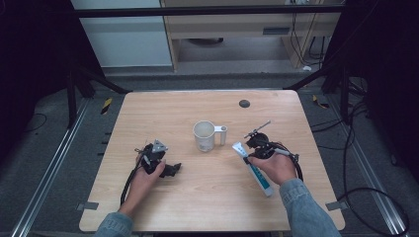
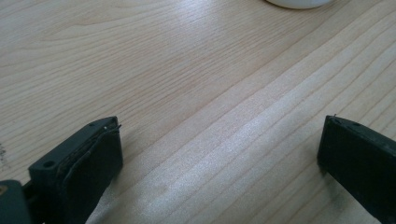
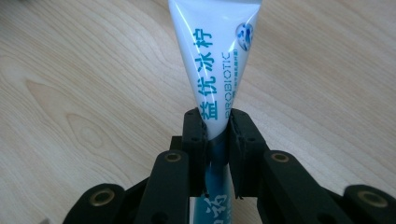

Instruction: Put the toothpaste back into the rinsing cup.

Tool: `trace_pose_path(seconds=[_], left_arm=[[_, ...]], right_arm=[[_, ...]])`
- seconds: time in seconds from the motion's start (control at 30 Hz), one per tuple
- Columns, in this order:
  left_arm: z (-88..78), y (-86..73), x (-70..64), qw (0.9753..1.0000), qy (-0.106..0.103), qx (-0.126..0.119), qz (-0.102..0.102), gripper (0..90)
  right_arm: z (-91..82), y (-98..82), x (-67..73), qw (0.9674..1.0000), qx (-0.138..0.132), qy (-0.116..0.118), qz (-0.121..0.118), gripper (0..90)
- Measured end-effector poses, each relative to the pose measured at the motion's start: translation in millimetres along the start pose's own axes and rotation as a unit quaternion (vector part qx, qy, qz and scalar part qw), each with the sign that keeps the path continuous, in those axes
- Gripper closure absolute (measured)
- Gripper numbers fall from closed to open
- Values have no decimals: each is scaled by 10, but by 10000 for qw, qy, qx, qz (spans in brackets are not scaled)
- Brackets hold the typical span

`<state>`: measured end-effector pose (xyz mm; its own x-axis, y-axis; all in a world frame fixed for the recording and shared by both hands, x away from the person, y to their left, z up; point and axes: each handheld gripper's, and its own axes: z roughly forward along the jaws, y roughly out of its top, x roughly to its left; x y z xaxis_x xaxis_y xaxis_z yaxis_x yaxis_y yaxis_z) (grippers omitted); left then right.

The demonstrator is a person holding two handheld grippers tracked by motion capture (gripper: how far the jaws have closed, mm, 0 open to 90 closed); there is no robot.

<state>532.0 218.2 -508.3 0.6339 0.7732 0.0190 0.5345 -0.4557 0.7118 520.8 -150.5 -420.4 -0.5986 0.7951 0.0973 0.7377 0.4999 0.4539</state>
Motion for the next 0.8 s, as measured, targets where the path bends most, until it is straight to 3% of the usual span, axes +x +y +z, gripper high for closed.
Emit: trace_pose_path(seconds=[0.3,0.8], left_arm=[[-1,0,1,10000,0,8,11,0],[0,0,0,10000,2,1,1,0]], right_arm=[[-139,2,2,9998,-196,28,23,788],[-316,77,5,9996,-292,-40,-11,799]])
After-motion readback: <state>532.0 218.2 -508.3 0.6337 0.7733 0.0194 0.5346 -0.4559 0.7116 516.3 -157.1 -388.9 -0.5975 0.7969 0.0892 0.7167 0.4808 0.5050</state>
